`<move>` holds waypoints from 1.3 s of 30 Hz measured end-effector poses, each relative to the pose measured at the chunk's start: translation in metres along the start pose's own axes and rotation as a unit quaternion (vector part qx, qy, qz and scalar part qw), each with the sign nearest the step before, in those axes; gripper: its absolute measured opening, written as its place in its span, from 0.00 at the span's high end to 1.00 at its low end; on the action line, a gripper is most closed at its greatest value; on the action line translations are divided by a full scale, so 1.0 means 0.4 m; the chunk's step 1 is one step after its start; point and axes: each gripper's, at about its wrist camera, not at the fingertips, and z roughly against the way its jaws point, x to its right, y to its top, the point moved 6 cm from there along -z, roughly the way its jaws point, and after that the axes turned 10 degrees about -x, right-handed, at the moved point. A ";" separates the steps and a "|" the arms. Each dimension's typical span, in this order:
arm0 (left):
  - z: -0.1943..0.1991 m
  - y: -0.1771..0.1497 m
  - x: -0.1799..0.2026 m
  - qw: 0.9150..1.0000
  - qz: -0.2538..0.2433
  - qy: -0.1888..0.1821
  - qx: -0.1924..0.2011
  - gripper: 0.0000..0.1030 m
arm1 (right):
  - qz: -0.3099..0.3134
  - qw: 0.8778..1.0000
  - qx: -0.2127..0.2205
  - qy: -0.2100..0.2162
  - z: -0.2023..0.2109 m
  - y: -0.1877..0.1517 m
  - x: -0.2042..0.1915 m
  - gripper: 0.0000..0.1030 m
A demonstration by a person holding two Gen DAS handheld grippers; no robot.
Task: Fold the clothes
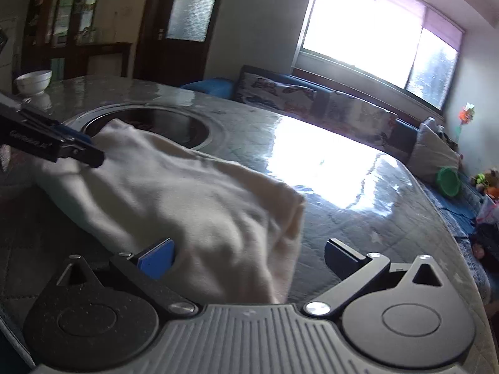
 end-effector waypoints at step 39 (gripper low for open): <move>-0.005 0.098 -0.034 1.000 -0.002 0.016 0.023 0.60 | -0.005 1.000 -0.003 -0.018 -0.087 0.119 0.076 0.00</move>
